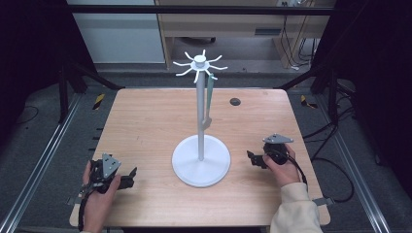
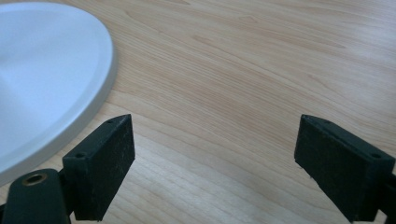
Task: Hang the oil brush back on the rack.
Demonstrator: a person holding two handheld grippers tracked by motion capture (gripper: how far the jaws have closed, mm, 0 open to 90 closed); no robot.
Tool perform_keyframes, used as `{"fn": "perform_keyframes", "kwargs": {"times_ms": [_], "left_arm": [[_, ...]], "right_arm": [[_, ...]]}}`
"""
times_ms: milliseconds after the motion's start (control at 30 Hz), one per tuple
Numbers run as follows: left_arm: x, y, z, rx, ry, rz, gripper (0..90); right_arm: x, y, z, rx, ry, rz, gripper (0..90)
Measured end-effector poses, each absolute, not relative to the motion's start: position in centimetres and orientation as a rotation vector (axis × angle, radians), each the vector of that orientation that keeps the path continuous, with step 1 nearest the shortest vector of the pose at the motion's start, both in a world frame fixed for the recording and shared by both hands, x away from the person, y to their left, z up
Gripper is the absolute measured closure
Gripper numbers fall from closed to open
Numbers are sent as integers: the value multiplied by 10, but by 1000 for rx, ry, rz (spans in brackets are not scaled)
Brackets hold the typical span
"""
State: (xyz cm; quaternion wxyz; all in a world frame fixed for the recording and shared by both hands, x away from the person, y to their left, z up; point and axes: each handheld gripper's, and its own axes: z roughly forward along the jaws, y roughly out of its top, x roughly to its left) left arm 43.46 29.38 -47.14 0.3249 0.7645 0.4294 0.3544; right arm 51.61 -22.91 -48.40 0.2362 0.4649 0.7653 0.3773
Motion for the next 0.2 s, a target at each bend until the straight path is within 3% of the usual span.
{"fn": "perform_keyframes", "kwargs": {"times_ms": [200], "left_arm": [[435,292,-472,2014,1119,928,29]], "right_arm": [[516,-225,-487,1253,2125,1045,128]]}}
